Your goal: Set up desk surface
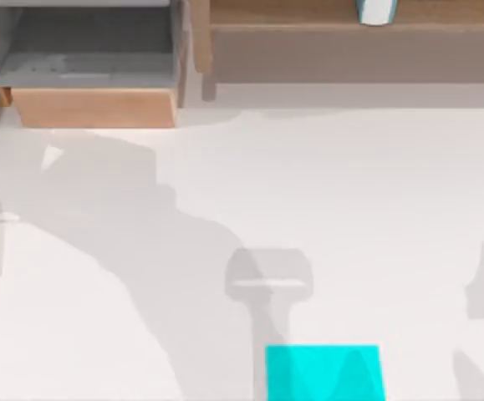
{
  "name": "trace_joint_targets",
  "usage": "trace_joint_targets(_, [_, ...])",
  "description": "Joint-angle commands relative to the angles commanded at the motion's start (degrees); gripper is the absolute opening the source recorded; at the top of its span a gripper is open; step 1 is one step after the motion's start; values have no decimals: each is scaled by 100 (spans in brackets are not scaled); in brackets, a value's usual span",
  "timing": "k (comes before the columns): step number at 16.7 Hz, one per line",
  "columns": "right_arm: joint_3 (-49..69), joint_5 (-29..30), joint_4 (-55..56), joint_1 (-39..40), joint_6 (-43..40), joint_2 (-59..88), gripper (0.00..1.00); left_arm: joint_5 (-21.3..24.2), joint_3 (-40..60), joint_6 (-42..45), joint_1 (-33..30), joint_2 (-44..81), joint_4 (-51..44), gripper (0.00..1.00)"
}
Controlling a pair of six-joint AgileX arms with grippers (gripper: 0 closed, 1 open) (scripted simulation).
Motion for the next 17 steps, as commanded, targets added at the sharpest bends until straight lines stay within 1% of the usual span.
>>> trace_joint_targets(4, [0, 0, 0, 0, 0, 0, 100, 22, 1880, 371, -33, 2016, -1107, 100])
trace_joint_targets(6, [0, 0, 0, 0, 0, 0, 100, 14, 2569, 510, -75, 2705, -1481, 100])
trace_joint_targets(8, [0, 0, 0, 0, 0, 0, 100, 0, 3063, 614, -123, 3136, -1685, 100])
trace_joint_targets(11, [0, 0, 0, 0, 0, 0, 100, -15, 3387, 684, -160, 3371, -1773, 100])
trace_joint_targets(17, [0, 0, 0, 0, 0, 0, 100, -14, 3362, 681, -128, 3372, -1760, 100])
